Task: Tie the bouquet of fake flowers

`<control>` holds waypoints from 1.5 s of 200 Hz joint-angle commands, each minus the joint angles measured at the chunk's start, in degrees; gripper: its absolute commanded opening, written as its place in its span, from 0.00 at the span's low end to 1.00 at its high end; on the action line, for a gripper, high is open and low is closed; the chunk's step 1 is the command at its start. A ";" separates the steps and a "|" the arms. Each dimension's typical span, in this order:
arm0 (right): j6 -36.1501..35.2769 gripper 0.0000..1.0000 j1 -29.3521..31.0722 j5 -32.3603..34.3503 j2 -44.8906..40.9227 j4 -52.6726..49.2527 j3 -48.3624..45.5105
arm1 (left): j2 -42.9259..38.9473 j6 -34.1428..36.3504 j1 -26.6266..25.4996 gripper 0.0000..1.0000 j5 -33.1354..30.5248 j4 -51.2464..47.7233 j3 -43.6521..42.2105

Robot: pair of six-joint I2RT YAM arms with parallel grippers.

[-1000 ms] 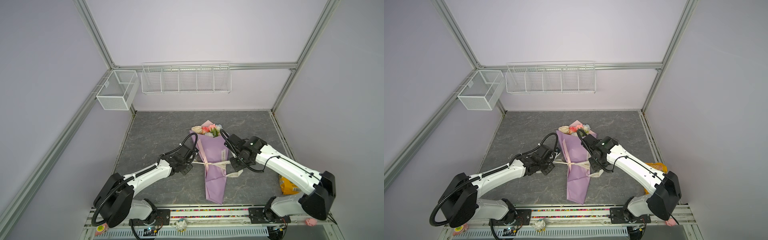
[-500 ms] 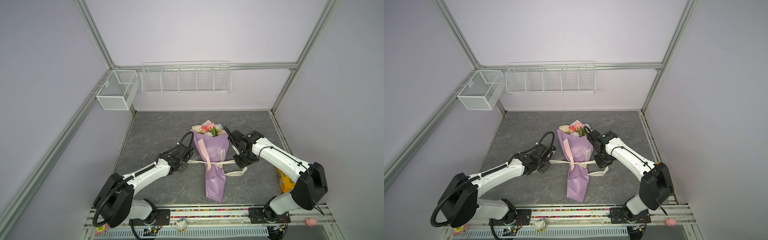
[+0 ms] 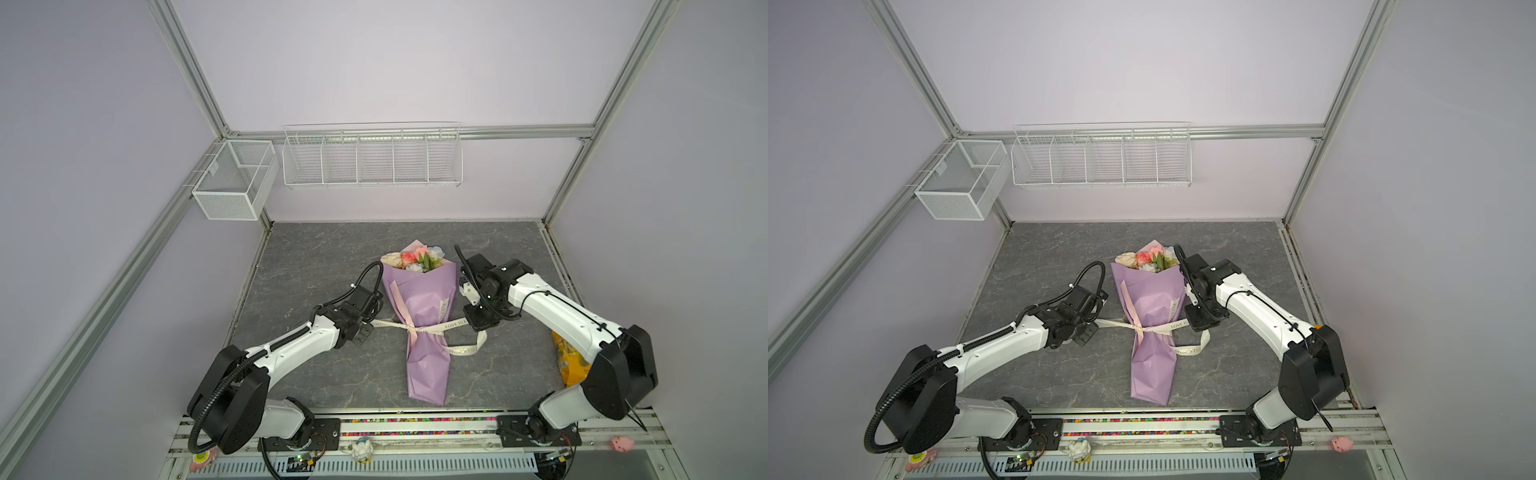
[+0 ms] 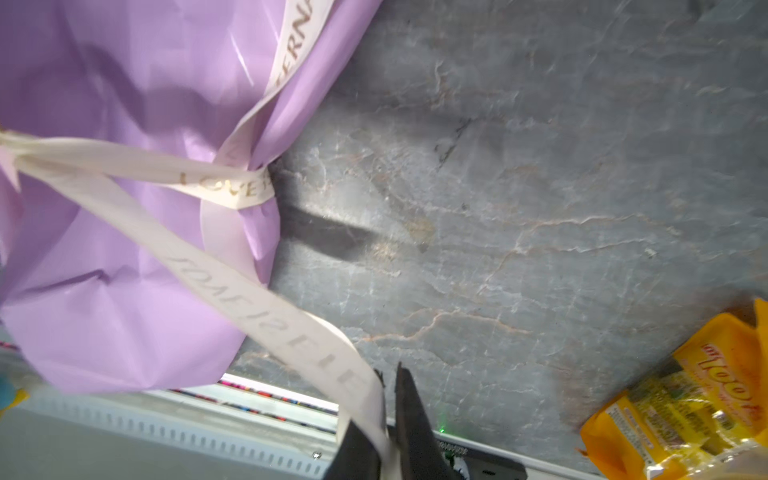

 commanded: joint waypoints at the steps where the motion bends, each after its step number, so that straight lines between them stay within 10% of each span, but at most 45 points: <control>1: 0.70 0.17 -0.40 2.76 3.20 6.43 -1.58 | -2.11 0.76 0.31 0.00 4.67 1.05 -0.26; 62: 8.06 0.52 0.79 9.32 -6.10 8.28 -4.89 | -2.69 2.06 0.05 0.00 9.32 0.66 0.02; 83: 8.06 0.68 1.12 -0.02 -14.69 10.89 -8.84 | -2.58 2.11 0.01 0.00 9.72 0.59 0.09; 122: 10.46 0.49 4.59 -20.38 -17.24 22.07 -17.46 | -2.13 2.28 -0.10 0.00 10.02 0.60 0.20; 247: 9.12 0.37 10.95 -14.27 4.45 25.88 -12.80 | -1.08 3.00 -0.59 0.00 11.05 -0.20 0.83; 300: 8.81 0.07 12.19 -20.60 -2.31 23.21 -17.41 | -1.16 3.00 -0.57 0.00 10.87 -0.29 0.84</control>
